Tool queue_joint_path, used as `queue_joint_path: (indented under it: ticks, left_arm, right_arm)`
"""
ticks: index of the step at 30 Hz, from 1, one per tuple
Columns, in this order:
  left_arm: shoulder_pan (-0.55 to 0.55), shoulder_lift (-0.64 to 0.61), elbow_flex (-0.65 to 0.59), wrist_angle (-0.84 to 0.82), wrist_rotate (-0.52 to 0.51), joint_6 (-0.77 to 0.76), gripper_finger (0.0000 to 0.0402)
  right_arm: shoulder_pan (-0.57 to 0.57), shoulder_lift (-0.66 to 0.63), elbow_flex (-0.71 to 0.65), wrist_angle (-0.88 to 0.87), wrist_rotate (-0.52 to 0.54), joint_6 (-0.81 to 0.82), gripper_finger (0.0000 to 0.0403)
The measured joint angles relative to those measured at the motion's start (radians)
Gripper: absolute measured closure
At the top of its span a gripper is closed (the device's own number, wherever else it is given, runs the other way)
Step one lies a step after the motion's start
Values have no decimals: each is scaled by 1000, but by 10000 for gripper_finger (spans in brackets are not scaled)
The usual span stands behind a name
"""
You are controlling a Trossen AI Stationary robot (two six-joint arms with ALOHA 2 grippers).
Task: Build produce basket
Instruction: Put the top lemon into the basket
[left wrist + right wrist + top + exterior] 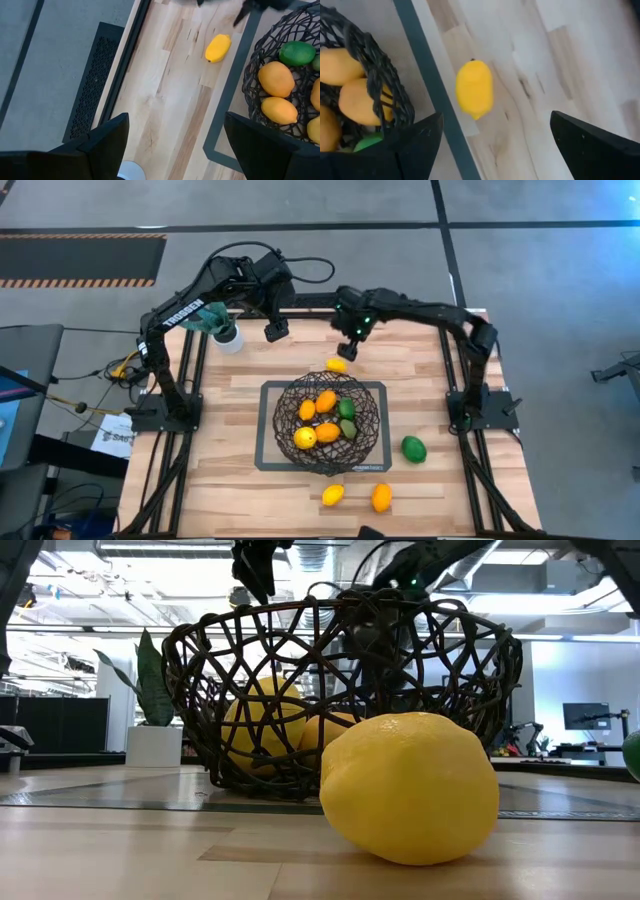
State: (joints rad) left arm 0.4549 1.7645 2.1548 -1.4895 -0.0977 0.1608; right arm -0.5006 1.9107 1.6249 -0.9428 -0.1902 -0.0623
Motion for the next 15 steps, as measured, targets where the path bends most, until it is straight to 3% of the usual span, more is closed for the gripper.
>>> queue_joint_path:
  ticks: [15]
  left_arm:
    - [0, 0, 0, 0, 0, 0, 91]
  right_arm:
    - [72, 121, 1, 132, 9, -42, 19]
